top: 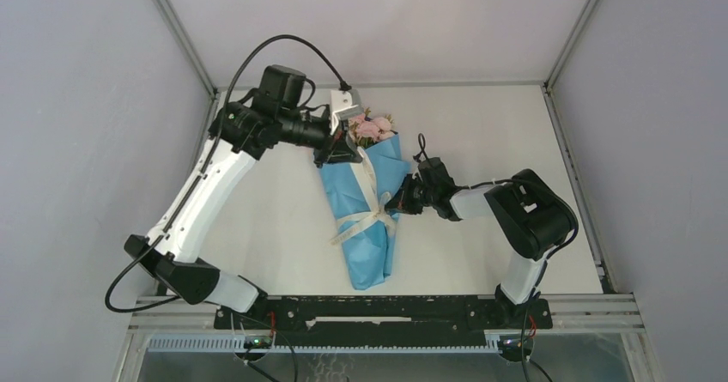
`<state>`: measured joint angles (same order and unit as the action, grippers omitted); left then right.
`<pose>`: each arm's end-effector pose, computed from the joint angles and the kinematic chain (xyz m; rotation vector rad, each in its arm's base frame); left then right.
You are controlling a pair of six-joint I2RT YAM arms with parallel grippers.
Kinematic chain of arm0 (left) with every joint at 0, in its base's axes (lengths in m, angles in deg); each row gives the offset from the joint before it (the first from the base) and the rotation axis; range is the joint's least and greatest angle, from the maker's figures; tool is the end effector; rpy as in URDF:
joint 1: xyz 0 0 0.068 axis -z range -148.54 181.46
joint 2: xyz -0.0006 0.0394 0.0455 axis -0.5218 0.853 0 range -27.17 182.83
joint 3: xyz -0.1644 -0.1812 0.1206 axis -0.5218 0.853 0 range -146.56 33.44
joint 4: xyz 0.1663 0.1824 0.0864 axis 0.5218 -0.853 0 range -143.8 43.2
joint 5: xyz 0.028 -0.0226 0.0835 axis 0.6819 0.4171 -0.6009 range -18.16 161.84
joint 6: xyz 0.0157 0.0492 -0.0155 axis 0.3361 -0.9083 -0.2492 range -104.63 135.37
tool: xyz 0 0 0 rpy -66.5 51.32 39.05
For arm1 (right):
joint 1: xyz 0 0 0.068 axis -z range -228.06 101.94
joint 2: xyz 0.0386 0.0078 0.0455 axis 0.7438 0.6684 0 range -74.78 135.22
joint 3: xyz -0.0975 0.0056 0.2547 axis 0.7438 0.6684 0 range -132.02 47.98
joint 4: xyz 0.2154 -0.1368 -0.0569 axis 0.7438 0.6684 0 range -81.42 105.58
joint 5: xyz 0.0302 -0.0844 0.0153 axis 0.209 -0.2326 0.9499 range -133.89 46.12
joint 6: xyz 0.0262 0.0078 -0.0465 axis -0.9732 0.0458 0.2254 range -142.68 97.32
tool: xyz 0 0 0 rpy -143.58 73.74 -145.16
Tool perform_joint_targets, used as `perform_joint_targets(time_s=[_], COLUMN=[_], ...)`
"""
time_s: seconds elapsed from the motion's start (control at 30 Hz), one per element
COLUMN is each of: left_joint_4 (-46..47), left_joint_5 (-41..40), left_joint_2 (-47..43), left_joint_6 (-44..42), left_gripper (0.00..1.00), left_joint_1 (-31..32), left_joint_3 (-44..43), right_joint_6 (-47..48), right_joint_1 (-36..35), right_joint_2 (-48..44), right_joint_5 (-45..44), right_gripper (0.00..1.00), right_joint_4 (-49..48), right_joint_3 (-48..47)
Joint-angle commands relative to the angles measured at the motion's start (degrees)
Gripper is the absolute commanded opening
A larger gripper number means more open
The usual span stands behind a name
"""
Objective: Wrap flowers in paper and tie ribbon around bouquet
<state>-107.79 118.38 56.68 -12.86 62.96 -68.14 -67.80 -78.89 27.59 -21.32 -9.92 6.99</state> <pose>0.2241 -0.1676 0.4402 1.4370 1.6890 -0.9643 0.2719 0.1782 0.1123 0.0957 2.5225 1.0700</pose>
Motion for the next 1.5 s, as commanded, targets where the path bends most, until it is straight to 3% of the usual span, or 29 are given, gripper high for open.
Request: perform_joint_targets(time_s=[0.0, 0.1, 0.23, 0.4, 0.5, 0.73, 0.87, 1.0, 1.2, 1.3, 1.37, 1.47], left_joint_4=[6.4, 9.52, 11.92, 14.05, 10.46, -8.89, -15.16, -10.66, -9.62, -10.58, -8.89, -6.44], left_joint_5=[-7.3, -27.31, -48.37, -66.73, -72.18, -68.1, -56.54, -54.11, -37.44, -34.16, -34.46, -33.16], left_joint_2=[-3.03, -3.29, -4.23, -5.25, -4.56, -0.8, -1.21, -1.12, 3.4, 3.34, 1.42, -2.96], left_joint_6=[8.08, 9.42, 2.18, -5.56, -7.14, -4.95, -8.39, -9.59, -17.44, -21.14, -22.6, -26.58], left_gripper=[0.0, 0.0, 0.0, 0.0, 0.0, 0.04, 0.41, 0.59, 0.67, 0.78, 0.78, 0.71], left_joint_1=[-3.75, -5.7, -5.84, -5.84, -5.84, -5.8, -5.17, -3.29, -1.72, -1.14, -0.48, 0.88], left_joint_3=[-2.0, 1.94, 11.94, 24.23, 27.85, 30.86, 30.24, 25.18, 18.26, 17.74, 19.63, 23.98], right_joint_6=[1.16, 1.33, 1.7, 2.29, 3.17, 4.94, 6.41, 7.32, 7.73, 8.17, 8.52, 8.72], right_joint_1=[0.08, 0.13, 0.06, 0.03, -0.5, -1.94, -2.38, -2.85, -3.12, -3.1, -3.14, -3.15], right_joint_2=[0.38, 0.31, 0.0, -0.55, -0.83, -2.96, -4.06, -4.75, -5.88, -6.56, -7.03, -7.26], right_joint_5=[0.05, 0.17, 0.46, 1.22, 1.43, 0.38, -0.35, -0.59, -0.82, -0.94, -1.19, -0.72], right_gripper=[0.0, 0.0, 0.0, 0.0, 0.0, 0.0, 0.0, 0.0, 0.0, 0.0, 0.0, 0.0], right_joint_4=[-0.98, -0.58, 0.0, 0.79, 2.94, 6.77, 9.41, 10.78, 11.83, 12.55, 13.01, 12.93], right_joint_3=[-1.37, -1.37, -1.33, -1.63, -2.95, -5.7, -6.82, -7.0, -7.0, -7.0, -6.99, -6.99])
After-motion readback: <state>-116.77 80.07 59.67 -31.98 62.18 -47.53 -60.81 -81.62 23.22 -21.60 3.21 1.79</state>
